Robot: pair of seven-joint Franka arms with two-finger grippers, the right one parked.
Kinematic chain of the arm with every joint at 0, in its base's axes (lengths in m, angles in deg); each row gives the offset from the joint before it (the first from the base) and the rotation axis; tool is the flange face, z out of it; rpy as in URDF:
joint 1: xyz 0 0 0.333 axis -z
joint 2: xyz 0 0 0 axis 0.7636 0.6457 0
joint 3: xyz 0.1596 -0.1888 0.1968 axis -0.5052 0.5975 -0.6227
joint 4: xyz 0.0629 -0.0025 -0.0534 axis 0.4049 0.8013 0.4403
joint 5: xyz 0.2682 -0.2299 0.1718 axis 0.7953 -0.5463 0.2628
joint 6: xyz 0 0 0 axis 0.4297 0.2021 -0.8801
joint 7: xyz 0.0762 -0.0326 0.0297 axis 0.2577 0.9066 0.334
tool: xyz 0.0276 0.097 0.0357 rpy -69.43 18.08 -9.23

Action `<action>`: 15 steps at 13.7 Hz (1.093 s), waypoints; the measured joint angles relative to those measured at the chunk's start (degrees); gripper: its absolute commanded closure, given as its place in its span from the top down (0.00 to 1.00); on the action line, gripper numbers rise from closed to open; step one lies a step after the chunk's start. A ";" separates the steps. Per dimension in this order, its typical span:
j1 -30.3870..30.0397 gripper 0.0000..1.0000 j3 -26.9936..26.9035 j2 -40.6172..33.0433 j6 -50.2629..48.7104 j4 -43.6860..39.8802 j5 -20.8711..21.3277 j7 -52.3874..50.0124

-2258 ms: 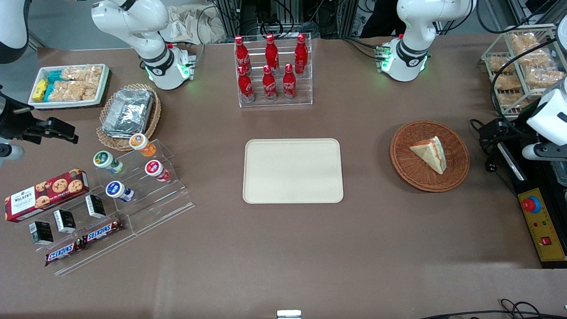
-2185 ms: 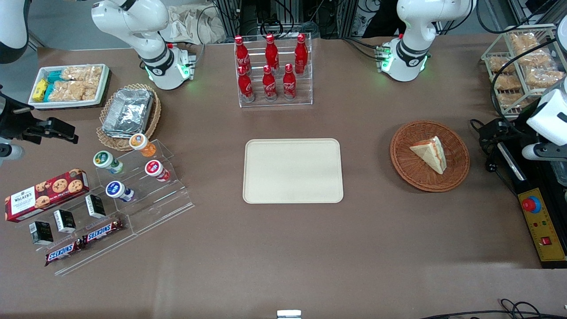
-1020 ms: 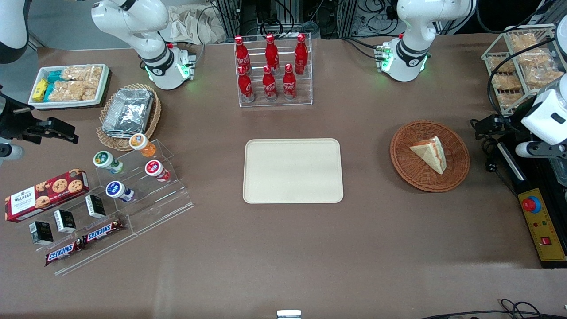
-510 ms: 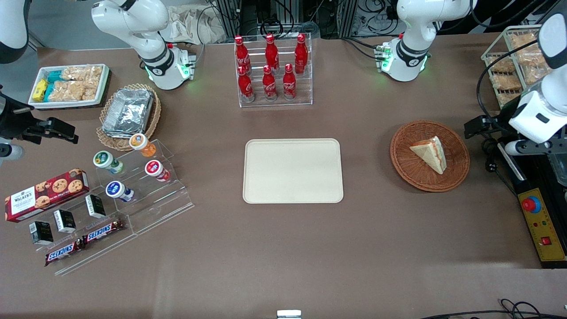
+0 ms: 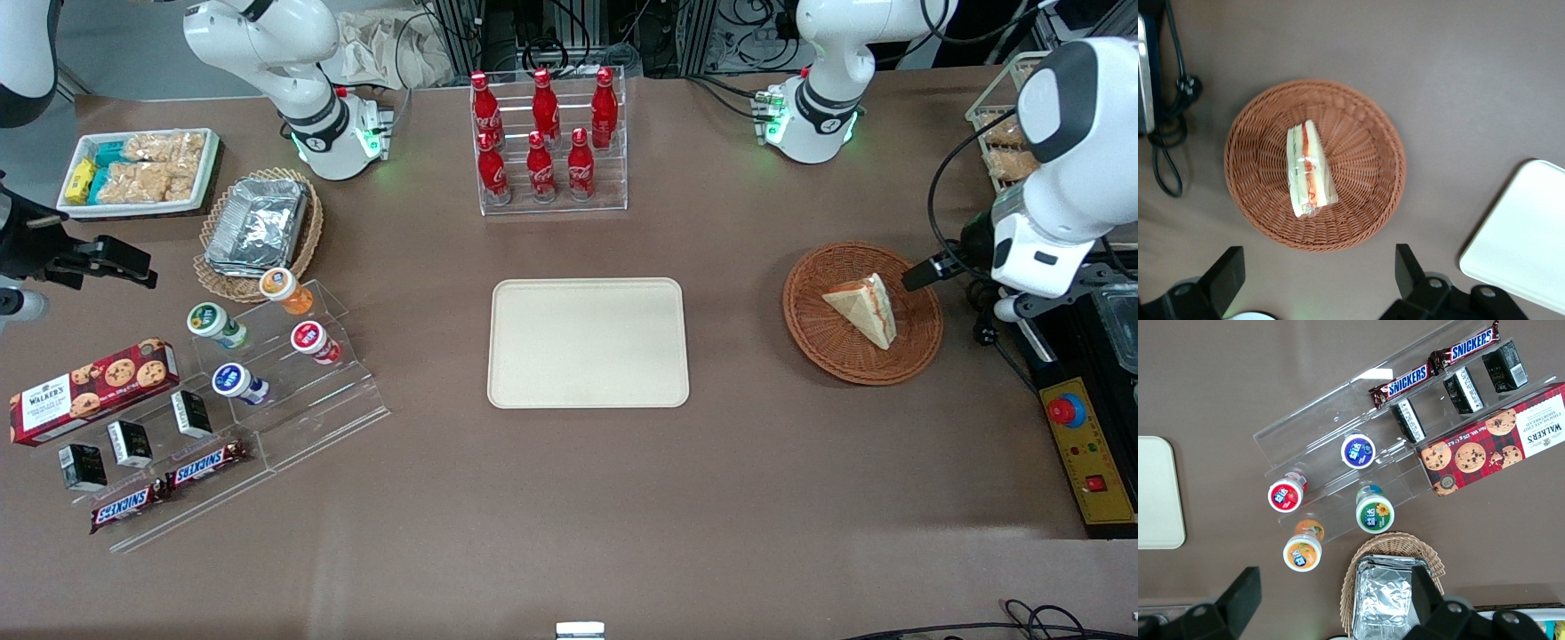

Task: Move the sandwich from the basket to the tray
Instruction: 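Lower the open left gripper around the sandwich in the basket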

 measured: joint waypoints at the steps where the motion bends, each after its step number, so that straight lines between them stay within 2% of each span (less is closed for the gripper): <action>1: -0.05 1.00 -0.16 -0.04 1.67 2.40 -0.03 -1.32; 3: -0.12 1.00 -0.49 -0.05 5.57 7.47 -0.52 -2.55; 8: -0.25 1.00 -3.22 0.30 10.48 14.06 -6.67 -3.09; 15: -0.28 1.00 -4.36 5.55 19.57 20.32 -9.33 -3.10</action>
